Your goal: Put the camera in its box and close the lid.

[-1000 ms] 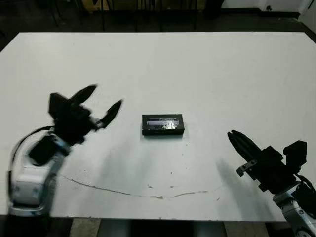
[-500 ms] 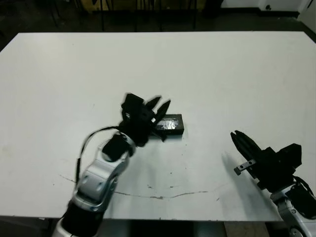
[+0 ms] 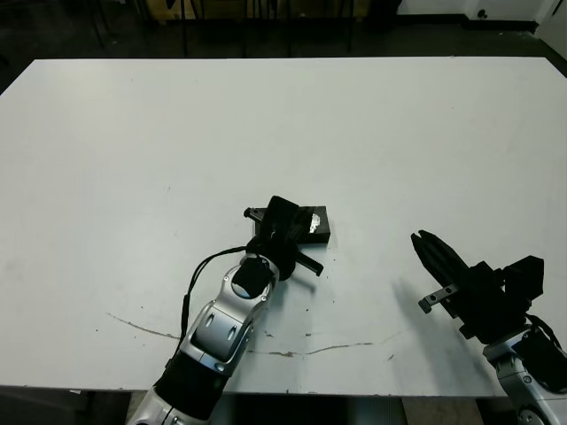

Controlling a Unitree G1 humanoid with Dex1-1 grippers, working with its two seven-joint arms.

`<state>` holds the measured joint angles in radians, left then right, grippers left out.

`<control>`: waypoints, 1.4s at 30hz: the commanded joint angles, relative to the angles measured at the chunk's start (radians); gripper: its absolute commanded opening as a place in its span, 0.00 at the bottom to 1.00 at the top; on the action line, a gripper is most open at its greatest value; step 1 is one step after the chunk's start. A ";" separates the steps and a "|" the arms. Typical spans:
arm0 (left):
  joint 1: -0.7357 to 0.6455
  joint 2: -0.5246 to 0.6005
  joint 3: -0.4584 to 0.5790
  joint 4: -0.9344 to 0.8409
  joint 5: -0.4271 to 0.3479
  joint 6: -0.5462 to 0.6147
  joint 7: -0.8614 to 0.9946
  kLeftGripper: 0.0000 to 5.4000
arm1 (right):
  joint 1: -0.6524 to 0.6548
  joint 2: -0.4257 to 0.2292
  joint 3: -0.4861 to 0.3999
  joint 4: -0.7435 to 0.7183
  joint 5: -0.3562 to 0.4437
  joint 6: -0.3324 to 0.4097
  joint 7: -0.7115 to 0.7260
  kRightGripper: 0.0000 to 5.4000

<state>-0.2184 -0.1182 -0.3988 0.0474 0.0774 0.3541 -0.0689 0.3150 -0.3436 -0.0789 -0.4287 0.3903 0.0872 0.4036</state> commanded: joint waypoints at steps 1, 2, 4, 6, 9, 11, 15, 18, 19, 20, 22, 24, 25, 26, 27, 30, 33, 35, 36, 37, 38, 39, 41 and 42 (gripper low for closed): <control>0.059 0.016 0.022 0.088 0.007 0.056 0.005 0.00 | 0.023 0.022 0.001 -0.018 0.018 0.039 -0.012 0.00; 0.063 0.015 0.032 0.094 0.000 0.054 0.002 0.00 | 0.024 0.021 0.001 -0.021 0.019 0.041 -0.012 0.00; 0.069 0.017 0.048 0.095 -0.010 0.058 -0.004 0.00 | 0.025 0.025 0.001 -0.030 0.040 0.048 -0.007 0.00; 0.077 0.019 0.062 0.088 -0.021 0.066 -0.009 0.00 | 0.036 0.026 0.004 -0.074 0.054 0.084 -0.030 0.00; 0.109 0.044 0.075 0.039 -0.043 0.042 -0.041 0.00 | 0.051 0.017 0.001 -0.126 0.074 0.133 -0.052 0.00; 0.149 0.063 0.083 -0.041 -0.057 0.031 -0.064 0.00 | 0.055 0.021 -0.002 -0.142 0.089 0.142 -0.057 0.00; 0.270 0.118 0.112 -0.261 -0.098 -0.036 -0.120 0.00 | 0.058 0.031 -0.001 -0.186 0.103 0.168 -0.098 0.00; 0.353 0.159 0.165 -0.396 -0.133 -0.134 -0.146 0.00 | 0.028 0.026 0.003 -0.099 0.044 0.101 -0.082 0.00; 0.376 0.170 0.192 -0.430 -0.147 -0.182 -0.152 0.00 | 0.009 0.034 0.005 -0.039 0.028 0.053 -0.062 0.00; 0.391 0.178 0.214 -0.451 -0.157 -0.217 -0.155 0.00 | -0.007 0.043 0.008 0.007 0.019 0.012 -0.046 0.00; 0.415 0.188 0.286 -0.465 -0.192 -0.304 -0.155 0.00 | -0.048 0.073 0.018 0.101 0.021 -0.078 -0.006 0.00; 0.436 0.184 0.358 -0.433 -0.230 -0.381 -0.147 0.00 | -0.077 0.099 0.034 0.155 -0.012 -0.125 -0.023 0.00; 0.443 0.180 0.380 -0.410 -0.239 -0.415 -0.144 0.00 | -0.086 0.113 0.038 0.169 -0.030 -0.134 -0.038 0.00; 0.458 0.172 0.405 -0.386 -0.233 -0.449 -0.126 0.00 | -0.097 0.133 0.042 0.193 -0.051 -0.144 -0.055 0.00; 0.468 0.165 0.420 -0.368 -0.225 -0.475 -0.111 0.00 | -0.107 0.149 0.043 0.214 -0.061 -0.154 -0.062 0.00; 0.480 0.147 0.443 -0.316 -0.213 -0.530 -0.077 0.00 | -0.130 0.188 0.048 0.268 -0.098 -0.193 -0.083 0.00; 0.465 0.123 0.447 -0.288 -0.210 -0.556 -0.045 0.00 | -0.139 0.228 0.049 0.289 -0.124 -0.221 -0.113 0.00; 0.456 0.110 0.441 -0.293 -0.204 -0.553 -0.028 0.00 | -0.143 0.244 0.049 0.299 -0.134 -0.238 -0.123 0.00; 0.452 0.109 0.438 -0.294 -0.204 -0.553 -0.027 0.00 | -0.144 0.251 0.051 0.303 -0.148 -0.246 -0.134 0.00; 0.446 0.111 0.433 -0.295 -0.192 -0.554 -0.023 0.00 | -0.143 0.259 0.053 0.302 -0.156 -0.248 -0.145 0.00; 0.443 0.114 0.429 -0.295 -0.182 -0.555 -0.021 0.00 | -0.142 0.266 0.056 0.298 -0.163 -0.245 -0.155 0.00; 0.439 0.116 0.423 -0.296 -0.174 -0.550 -0.020 0.00 | -0.137 0.272 0.060 0.286 -0.176 -0.234 -0.172 0.00; 0.431 0.113 0.411 -0.289 -0.163 -0.547 -0.016 0.00 | -0.125 0.284 0.070 0.255 -0.208 -0.222 -0.206 0.00; 0.428 0.111 0.407 -0.285 -0.161 -0.546 -0.015 0.00 | -0.119 0.291 0.075 0.242 -0.218 -0.218 -0.219 0.00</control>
<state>0.2082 -0.0070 0.0120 -0.2542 -0.0962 -0.2046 -0.0903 0.1781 -0.0625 -0.0111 -0.1743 0.1868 -0.1539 0.2030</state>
